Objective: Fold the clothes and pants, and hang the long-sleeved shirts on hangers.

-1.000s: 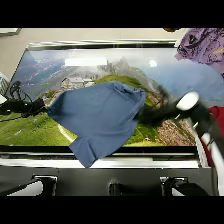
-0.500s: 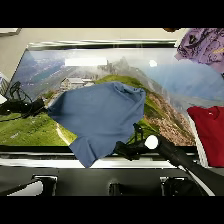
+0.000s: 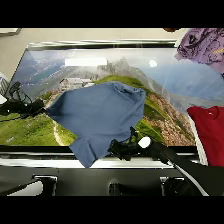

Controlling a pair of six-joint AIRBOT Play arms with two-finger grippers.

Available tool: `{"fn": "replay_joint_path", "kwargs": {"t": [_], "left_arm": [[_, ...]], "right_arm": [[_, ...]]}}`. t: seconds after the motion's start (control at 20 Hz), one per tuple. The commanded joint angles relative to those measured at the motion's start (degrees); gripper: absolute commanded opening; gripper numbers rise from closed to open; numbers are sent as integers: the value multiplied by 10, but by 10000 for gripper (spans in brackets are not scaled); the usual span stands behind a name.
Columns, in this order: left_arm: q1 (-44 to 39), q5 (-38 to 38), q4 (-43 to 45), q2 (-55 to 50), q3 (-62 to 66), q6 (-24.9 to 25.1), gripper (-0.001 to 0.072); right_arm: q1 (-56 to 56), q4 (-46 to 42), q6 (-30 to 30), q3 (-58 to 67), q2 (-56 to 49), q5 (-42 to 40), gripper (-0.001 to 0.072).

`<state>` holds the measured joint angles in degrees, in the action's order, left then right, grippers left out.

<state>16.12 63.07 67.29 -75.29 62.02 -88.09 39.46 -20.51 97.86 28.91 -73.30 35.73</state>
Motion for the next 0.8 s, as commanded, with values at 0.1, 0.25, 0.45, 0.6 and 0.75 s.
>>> {"fn": "replay_joint_path", "kwargs": {"t": [0.1, 0.25, 0.45, 0.6, 0.75], "left_arm": [[0, 0, 9, 0, 0, 0, 16], [0, -1, 39, 3, 26, 0, 15], [0, 15, 98, 13, 190, -10, 15], [0, 15, 121, 35, 351, -45, 14], [0, 31, 142, 82, 482, -45, 14]], "right_arm": [[0, 11, -35, 16, -9, -20, 35], [-55, -42, -43, 77, 18, -15, 33], [-226, -167, -38, 261, 46, 71, 33], [-330, -177, -71, 447, 61, 156, 33], [-398, -177, -73, 614, 92, 225, 33]]}}
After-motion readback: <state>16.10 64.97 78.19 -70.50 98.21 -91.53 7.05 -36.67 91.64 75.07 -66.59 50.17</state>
